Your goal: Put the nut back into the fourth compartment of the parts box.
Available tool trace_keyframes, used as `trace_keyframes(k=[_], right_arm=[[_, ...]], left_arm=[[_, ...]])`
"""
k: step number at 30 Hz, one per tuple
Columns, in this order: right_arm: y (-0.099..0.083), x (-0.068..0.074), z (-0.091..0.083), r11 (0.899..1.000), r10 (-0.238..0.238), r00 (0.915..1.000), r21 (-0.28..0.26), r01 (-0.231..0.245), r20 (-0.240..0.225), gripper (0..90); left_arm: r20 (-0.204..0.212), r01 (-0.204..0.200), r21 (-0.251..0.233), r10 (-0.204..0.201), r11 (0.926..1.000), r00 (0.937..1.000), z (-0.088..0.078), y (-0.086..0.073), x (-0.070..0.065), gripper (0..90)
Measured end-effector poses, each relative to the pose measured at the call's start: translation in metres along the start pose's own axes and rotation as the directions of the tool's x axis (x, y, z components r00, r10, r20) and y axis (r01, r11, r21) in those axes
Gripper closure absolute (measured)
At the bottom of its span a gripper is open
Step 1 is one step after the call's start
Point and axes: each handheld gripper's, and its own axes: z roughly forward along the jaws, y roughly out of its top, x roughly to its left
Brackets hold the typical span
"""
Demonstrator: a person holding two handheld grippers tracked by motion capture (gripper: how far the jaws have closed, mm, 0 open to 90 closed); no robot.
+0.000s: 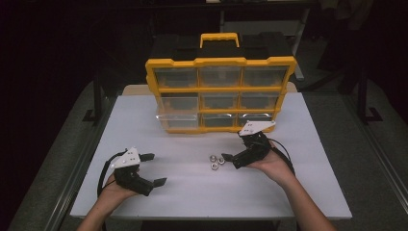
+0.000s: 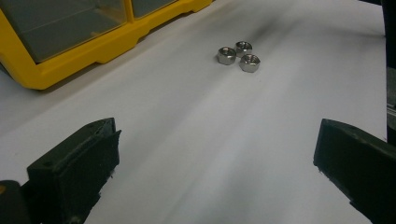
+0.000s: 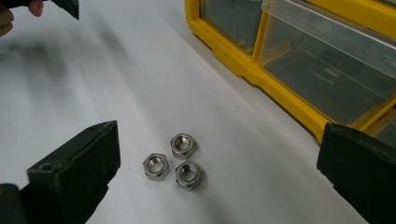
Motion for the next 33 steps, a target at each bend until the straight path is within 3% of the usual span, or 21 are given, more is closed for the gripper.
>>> trace_keyframes(k=[11, 13, 19, 27, 33], right_arm=[[0.012, -0.004, 0.02, 1.0, 0.006, 0.9998, 0.023, -0.006, -0.019, 0.0], [0.013, -0.006, 0.024, 0.999, -0.019, 0.9997, 0.031, 0.02, -0.014, 0.0], [0.019, -0.007, 0.034, 0.999, -0.025, 0.9993, 0.034, 0.026, -0.029, 1.4], [0.026, -0.004, 0.048, 0.997, -0.044, 0.9978, 0.056, 0.046, -0.049, 13.6], [0.024, -0.002, 0.057, 0.994, -0.043, 0.9964, 0.097, 0.05, -0.073, 17.2]], left_arm=[[0.006, -0.003, -0.005, 0.003, 1.0, 1.0, -0.001, 0.001, 0.0, 0.3], [0.006, 0.002, -0.008, -0.002, 1.0, 1.0, -0.001, 0.001, 0.0, 0.3], [0.011, 0.0, -0.014, 0.0, 0.9999, 0.9999, -0.001, 0.001, 0.001, 0.3], [0.013, -0.001, -0.017, 0.002, 0.9999, 0.9999, -0.002, 0.001, 0.0, 0.3], [0.013, 0.006, -0.021, -0.005, 0.9998, 0.9999, -0.003, 0.001, 0.0, 0.3]])
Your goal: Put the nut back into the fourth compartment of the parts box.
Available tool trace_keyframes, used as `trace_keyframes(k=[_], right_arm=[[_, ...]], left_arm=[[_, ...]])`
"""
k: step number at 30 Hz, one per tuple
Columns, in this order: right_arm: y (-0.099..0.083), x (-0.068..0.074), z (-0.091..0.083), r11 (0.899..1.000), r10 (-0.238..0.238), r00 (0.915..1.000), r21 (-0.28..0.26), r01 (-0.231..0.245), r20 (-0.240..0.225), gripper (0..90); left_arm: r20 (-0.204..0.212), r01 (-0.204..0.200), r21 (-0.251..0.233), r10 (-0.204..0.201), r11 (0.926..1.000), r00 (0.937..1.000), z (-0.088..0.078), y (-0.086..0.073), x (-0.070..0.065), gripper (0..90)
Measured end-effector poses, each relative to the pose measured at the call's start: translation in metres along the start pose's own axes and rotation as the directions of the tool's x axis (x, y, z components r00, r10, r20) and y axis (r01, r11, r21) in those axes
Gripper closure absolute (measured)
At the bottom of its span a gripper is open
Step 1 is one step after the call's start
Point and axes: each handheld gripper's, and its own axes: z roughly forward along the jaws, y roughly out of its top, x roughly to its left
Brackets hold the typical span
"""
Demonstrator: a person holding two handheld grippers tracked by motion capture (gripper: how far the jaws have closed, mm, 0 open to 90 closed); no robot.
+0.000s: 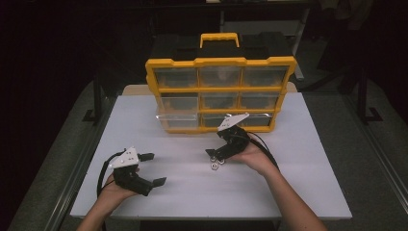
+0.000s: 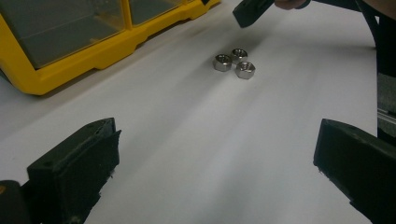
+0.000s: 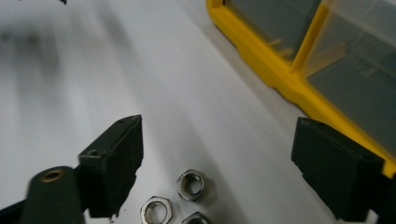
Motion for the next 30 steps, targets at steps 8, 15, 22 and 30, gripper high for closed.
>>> trace_keyframes(k=[8, 15, 22, 30], right_arm=[[-0.001, 0.005, 0.011, 0.997, 0.014, 0.9986, 0.071, -0.01, -0.051, 31.1], [-0.004, 0.003, 0.017, 0.993, 0.007, 0.9979, 0.116, 0.001, -0.065, 38.5], [-0.007, 0.003, 0.022, 0.987, -0.021, 0.9968, 0.159, 0.033, -0.077, 47.9], [-0.01, 0.001, 0.03, 0.979, -0.034, 0.9946, 0.196, 0.053, -0.099, 57.0]], left_arm=[[-0.002, -0.002, -0.002, 0.002, 1.0, 1.0, -0.001, 0.0, 0.001, 0.3], [0.0, -0.007, 0.003, 0.007, 1.0, 1.0, 0.0, -0.001, 0.0, 0.3], [0.004, -0.008, 0.004, 0.008, 1.0, 1.0, 0.002, -0.001, 0.0, 0.3], [0.004, -0.009, 0.007, 0.009, 0.9999, 1.0, 0.002, -0.002, -0.001, 0.3]])
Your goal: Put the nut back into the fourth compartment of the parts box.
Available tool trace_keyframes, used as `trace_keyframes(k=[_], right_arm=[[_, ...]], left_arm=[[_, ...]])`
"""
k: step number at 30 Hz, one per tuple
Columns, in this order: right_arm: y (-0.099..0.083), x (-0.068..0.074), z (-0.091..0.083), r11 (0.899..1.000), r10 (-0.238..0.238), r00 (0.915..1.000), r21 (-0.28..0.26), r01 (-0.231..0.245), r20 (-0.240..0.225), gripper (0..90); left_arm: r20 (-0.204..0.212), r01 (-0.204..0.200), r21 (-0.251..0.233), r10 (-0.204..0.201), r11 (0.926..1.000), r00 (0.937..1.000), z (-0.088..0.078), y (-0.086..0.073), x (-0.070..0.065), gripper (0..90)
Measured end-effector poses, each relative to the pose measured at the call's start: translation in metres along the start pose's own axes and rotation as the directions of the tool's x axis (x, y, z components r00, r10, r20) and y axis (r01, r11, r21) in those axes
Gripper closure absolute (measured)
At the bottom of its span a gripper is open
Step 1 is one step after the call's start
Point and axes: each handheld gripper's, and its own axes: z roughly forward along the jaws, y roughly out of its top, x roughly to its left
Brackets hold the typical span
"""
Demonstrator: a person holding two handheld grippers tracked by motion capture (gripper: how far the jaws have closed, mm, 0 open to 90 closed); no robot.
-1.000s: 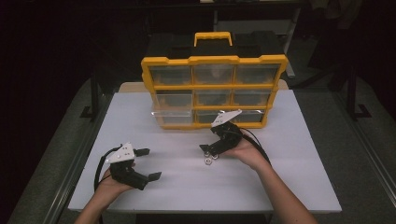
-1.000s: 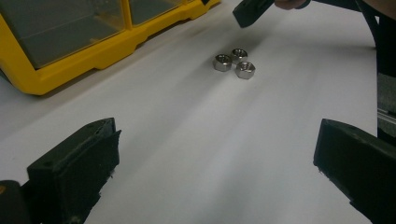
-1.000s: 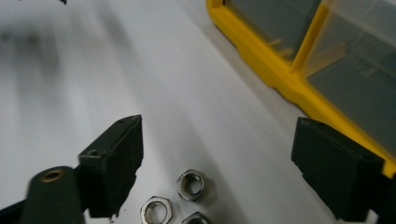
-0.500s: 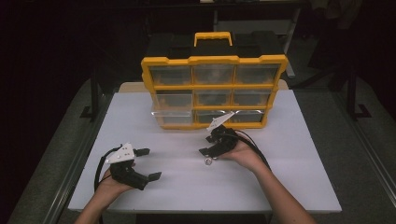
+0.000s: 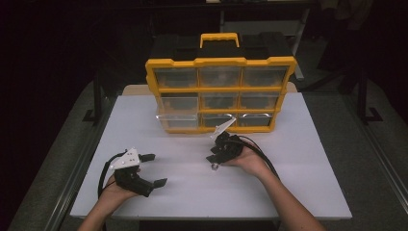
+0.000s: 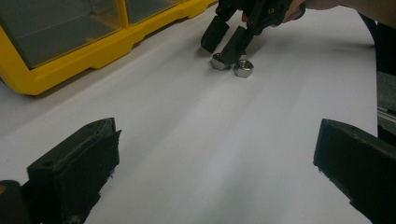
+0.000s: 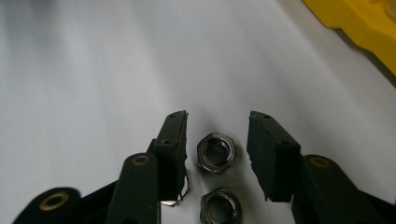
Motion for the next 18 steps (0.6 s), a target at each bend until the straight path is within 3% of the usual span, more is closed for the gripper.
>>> trace_keyframes(k=[11, 18], right_arm=[[-0.0009, -0.0004, 0.0073, 0.999, -0.029, 0.9996, 0.028, 0.029, 0.005, 67.1], [-0.001, 0.0006, 0.0072, 0.999, -0.029, 0.9995, 0.034, 0.028, 0.011, 69.1]], left_arm=[[-0.003, 0.002, -0.003, -0.002, 1.0, 1.0, -0.0001, 0.0002, -0.0002, 0.3], [-0.007, 0.007, -0.011, -0.007, 0.9999, 1.0, -0.0007, -0.0002, 0.0008, 0.3]])
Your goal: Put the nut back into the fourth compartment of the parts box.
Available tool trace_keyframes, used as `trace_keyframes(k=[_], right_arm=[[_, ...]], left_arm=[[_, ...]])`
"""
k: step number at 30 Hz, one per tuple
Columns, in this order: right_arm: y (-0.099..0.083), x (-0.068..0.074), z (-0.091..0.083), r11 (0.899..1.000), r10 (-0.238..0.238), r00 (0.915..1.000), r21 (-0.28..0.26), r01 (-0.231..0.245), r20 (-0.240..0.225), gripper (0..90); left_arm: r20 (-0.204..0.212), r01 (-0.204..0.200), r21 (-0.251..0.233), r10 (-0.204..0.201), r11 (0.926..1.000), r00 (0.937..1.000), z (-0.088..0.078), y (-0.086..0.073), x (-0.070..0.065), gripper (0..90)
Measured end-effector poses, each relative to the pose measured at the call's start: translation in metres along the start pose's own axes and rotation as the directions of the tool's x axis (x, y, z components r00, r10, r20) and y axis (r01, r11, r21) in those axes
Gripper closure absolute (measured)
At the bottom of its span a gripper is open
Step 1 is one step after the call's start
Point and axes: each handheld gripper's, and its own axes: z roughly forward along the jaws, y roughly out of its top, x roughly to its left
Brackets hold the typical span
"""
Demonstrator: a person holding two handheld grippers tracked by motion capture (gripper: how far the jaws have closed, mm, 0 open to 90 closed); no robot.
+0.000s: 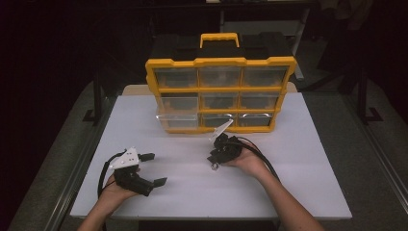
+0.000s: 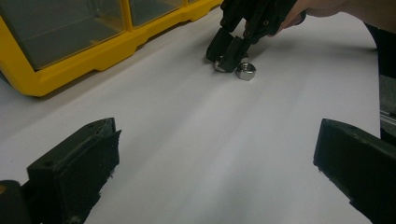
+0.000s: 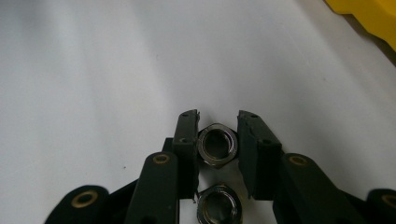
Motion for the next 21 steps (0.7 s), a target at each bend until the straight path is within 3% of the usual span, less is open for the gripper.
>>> trace_keyframes(k=[8, 13, 21], right_arm=[[0.001, 0.0, -0.002, 1.0, 0.006, 0.9998, 0.0, -0.006, 0.02, 69.2], [0.003, -0.002, -0.012, 0.998, 0.053, 0.9985, -0.019, -0.053, 0.013, 69.2], [0.007, -0.004, -0.027, 0.997, 0.077, 0.997, -0.028, -0.077, 0.0, 69.2]], left_arm=[[-0.016, -0.018, -0.009, 0.018, 0.9998, 0.9997, 0.001, -0.003, 0.005, 0.3], [-0.021, -0.025, -0.012, 0.025, 0.9996, 0.9995, 0.002, -0.004, 0.008, 0.3], [-0.021, -0.019, -0.005, 0.019, 0.9998, 0.9996, 0.003, -0.005, 0.007, 0.3]])
